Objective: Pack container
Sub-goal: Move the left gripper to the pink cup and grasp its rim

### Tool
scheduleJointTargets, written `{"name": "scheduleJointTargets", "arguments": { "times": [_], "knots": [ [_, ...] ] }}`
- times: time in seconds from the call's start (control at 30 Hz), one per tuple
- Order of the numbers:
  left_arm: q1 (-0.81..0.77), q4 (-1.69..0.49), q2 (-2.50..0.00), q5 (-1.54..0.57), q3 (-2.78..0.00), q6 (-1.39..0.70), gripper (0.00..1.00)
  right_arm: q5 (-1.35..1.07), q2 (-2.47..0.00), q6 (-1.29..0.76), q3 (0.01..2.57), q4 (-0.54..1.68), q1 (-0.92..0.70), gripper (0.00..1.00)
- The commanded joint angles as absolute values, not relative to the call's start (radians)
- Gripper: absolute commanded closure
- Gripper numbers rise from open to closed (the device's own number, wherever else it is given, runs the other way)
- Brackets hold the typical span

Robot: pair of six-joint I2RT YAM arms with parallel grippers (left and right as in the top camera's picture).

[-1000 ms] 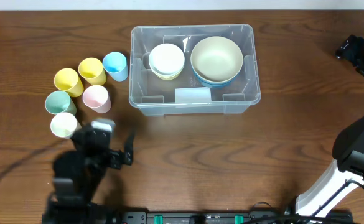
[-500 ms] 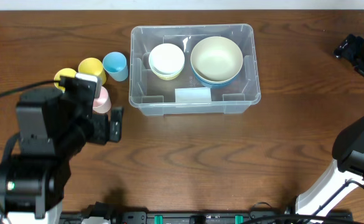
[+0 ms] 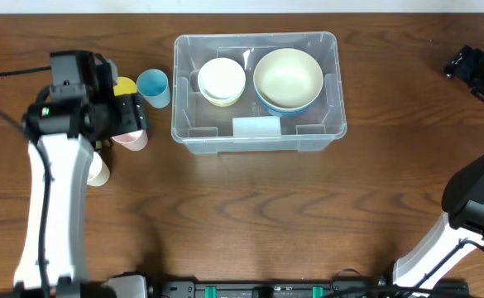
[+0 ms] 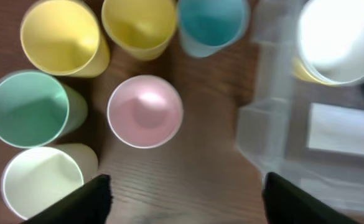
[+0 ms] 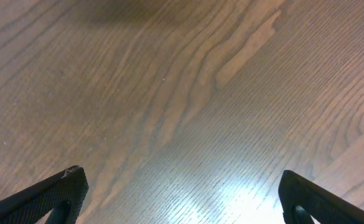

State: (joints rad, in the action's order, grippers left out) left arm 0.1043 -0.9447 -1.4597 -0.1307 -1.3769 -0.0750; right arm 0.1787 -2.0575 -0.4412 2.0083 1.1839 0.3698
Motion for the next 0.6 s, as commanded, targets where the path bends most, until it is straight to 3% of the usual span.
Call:
{"name": "scheduleJointTargets", "arguments": {
  "times": [0.0, 0.07, 0.13, 0.57],
  "knots": [
    [0.115, -0.948, -1.503, -0.119, -1.387, -0.118, 0.32, 0.183, -2.042, -0.459, 2.012, 1.182, 0.367, 0.01],
    [0.115, -0.949, -1.531, -0.118, -1.386, -0.120, 0.41, 0.183, -2.042, -0.459, 2.012, 1.182, 0.367, 0.01],
    [0.116, -0.956, -1.553, -0.118, -1.385, -0.149, 0.43, 0.183, -2.042, -0.459, 2.012, 1.182, 0.367, 0.01],
    [0.209, -0.943, -1.663, -0.089, -1.375, -0.426, 0.43, 0.183, -2.042, -0.459, 2.012, 1.182, 0.367, 0.01]
  ]
}}
